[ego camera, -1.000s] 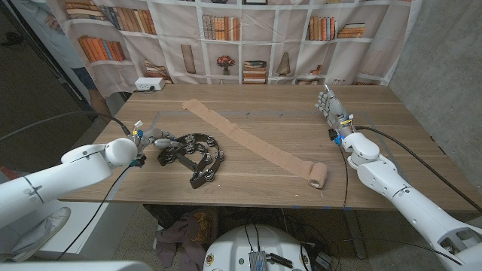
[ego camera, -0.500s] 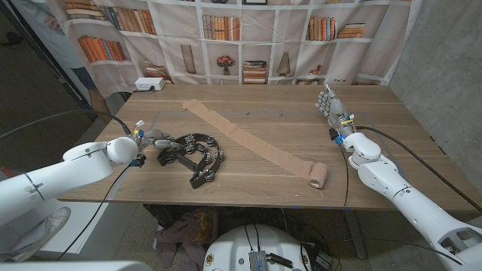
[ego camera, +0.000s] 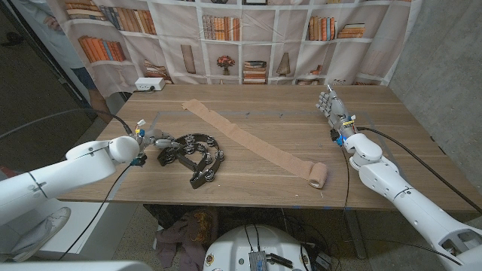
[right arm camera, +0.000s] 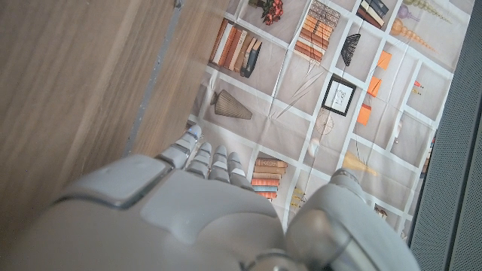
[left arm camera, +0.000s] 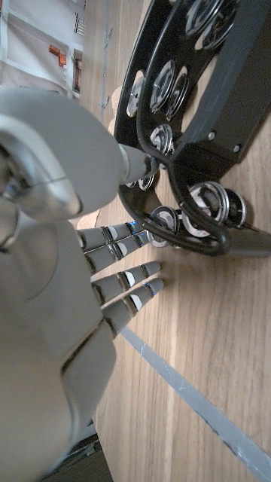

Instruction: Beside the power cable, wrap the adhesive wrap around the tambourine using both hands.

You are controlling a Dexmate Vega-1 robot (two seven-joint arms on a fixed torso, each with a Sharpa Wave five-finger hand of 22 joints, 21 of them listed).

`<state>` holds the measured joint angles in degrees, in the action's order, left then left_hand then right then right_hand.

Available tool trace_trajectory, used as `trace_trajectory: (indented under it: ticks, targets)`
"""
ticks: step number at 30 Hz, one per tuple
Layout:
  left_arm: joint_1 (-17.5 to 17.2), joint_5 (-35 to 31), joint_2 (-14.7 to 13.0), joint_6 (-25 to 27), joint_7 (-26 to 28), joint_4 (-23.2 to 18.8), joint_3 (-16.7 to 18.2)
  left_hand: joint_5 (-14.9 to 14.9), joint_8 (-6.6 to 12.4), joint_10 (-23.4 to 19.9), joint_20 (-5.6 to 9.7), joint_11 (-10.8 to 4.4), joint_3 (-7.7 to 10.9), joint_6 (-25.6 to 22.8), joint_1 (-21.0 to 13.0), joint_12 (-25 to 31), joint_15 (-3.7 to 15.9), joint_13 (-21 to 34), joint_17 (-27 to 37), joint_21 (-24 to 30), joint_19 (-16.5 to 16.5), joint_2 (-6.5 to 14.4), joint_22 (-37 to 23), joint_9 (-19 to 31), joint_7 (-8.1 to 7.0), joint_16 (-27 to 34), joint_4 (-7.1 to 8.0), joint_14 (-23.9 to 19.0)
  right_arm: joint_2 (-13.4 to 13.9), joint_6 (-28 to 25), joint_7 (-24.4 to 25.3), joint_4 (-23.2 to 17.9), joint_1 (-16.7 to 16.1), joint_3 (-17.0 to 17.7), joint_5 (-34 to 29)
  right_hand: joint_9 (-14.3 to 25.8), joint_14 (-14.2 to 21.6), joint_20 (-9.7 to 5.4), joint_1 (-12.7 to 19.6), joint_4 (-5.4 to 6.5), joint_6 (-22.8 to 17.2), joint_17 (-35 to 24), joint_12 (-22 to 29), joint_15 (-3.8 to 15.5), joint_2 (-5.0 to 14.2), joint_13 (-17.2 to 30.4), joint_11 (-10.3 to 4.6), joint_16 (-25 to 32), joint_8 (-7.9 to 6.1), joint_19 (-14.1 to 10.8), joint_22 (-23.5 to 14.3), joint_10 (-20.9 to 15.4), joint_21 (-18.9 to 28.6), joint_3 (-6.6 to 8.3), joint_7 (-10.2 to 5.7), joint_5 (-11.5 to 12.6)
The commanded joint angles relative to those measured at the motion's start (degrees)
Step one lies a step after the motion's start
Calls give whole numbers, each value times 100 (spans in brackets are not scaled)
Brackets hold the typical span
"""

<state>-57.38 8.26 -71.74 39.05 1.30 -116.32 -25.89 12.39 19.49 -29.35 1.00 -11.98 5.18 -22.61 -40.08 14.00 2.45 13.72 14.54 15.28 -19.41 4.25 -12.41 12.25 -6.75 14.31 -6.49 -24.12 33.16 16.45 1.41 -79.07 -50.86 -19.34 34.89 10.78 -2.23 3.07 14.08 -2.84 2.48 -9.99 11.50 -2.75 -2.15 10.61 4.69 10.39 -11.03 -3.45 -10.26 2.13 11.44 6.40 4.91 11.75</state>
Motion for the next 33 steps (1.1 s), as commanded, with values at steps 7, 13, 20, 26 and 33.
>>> trace_trajectory:
  ticks: [7, 13, 20, 26, 33]
  targets:
    - [191, -79, 44, 359, -130, -111, -255, -6, 4, -7, 1, -2, 3, -77, 25, -17, 863, 20, 9, 28, 18, -1, -12, -2, -19, -2, 16, -2, 26, 106, -153, 54, 10, 28, 57, 28, 5, -15, 4, -8, 35, -30, 39, 35, 39, 2, -12, 30, -28, -42, -8, -10, -4, -11, 13, -5]
    - [156, -63, 97, 417, -15, -155, -237, 11, 123, -331, 54, -24, 222, -400, -310, 53, 974, 34, 12, 91, -56, 203, -25, -12, -61, 86, -119, -295, 23, 196, -250, 124, 54, 20, 46, 28, 8, -14, 3, -10, 42, -30, 40, 37, 41, 2, -13, 30, -26, -45, -8, -13, -4, -15, 8, -5]
    - [286, -336, 252, 646, 77, -218, -460, -122, 684, -1381, 229, -29, 1011, -1378, -1503, 476, 1061, 239, 152, 543, -530, 421, -190, 86, -218, 327, -332, -1638, 45, 248, -317, 147, 76, 26, 41, 28, 8, -15, 9, -14, 50, -29, 39, 36, 49, 2, -15, 28, -23, -50, -8, -10, -4, -15, 5, -4]
    - [354, -486, 373, 806, 136, -218, -600, -157, 893, -1674, 225, -21, 1347, -1541, -1985, 626, 1103, 354, 286, 736, -622, 480, -289, 160, -286, 387, -345, -2054, 85, 260, -309, 83, 40, 60, 50, 28, 9, -18, 11, -16, 52, -28, 39, 37, 51, 2, -16, 27, -24, -51, -8, -11, -5, -17, 4, -4]
    - [200, -562, 598, 740, 620, -194, -524, -107, 1247, -2045, 454, 32, 1629, -1941, -2738, 846, 1144, 603, 687, 1531, -1328, 486, -681, 206, -270, 681, -316, -2838, 153, 242, -283, -12, -21, 115, 71, 28, 15, -18, 13, -20, 51, -28, 39, 38, 54, 2, -19, 28, -25, -63, -8, -10, -2, -20, 0, -4]
